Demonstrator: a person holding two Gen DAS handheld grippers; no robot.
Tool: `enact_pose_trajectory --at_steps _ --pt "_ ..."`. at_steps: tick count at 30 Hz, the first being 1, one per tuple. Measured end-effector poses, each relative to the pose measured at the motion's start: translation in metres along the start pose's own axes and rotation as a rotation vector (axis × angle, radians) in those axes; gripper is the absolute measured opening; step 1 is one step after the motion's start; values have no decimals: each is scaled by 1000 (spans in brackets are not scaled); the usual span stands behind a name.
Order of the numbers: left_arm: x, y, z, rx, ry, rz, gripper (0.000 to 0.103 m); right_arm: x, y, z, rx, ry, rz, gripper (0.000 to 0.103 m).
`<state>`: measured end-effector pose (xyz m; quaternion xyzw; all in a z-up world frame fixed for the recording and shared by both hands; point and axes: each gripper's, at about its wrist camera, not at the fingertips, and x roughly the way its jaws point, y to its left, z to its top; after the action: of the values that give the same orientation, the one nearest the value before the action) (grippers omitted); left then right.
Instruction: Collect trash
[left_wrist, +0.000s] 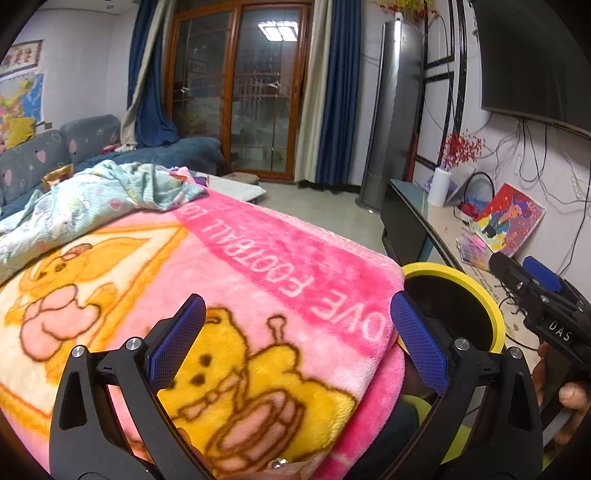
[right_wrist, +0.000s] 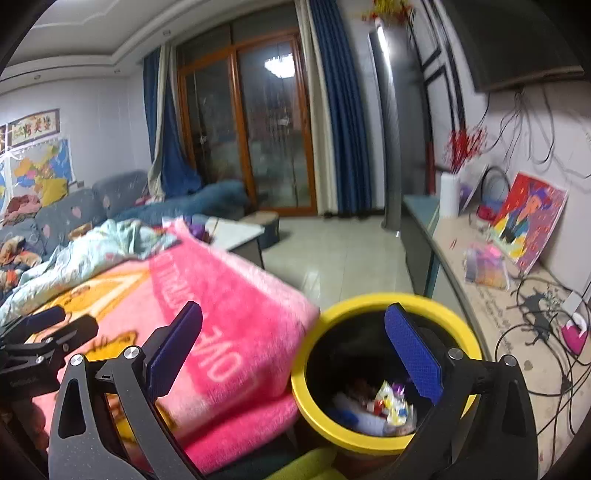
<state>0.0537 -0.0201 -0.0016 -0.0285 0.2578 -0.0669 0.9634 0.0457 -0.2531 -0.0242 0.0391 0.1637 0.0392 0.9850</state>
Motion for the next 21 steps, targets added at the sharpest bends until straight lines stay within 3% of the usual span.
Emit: enact_pose_trajectory --at_steps 3,6,13,21 --pt "-9 6 -6 0 -31 14 92 -13 7 -2 -24 -79 2 96" --pt "-16 10 -10 -2 -50 14 92 -20 12 -7 -56 -101 25 96" --pt "-18 14 -12 -17 -61 16 92 -4 19 -20 -89 -6 28 96" --pt "-19 14 -13 -18 -63 9 92 -5 20 -21 -77 -11 32 96"
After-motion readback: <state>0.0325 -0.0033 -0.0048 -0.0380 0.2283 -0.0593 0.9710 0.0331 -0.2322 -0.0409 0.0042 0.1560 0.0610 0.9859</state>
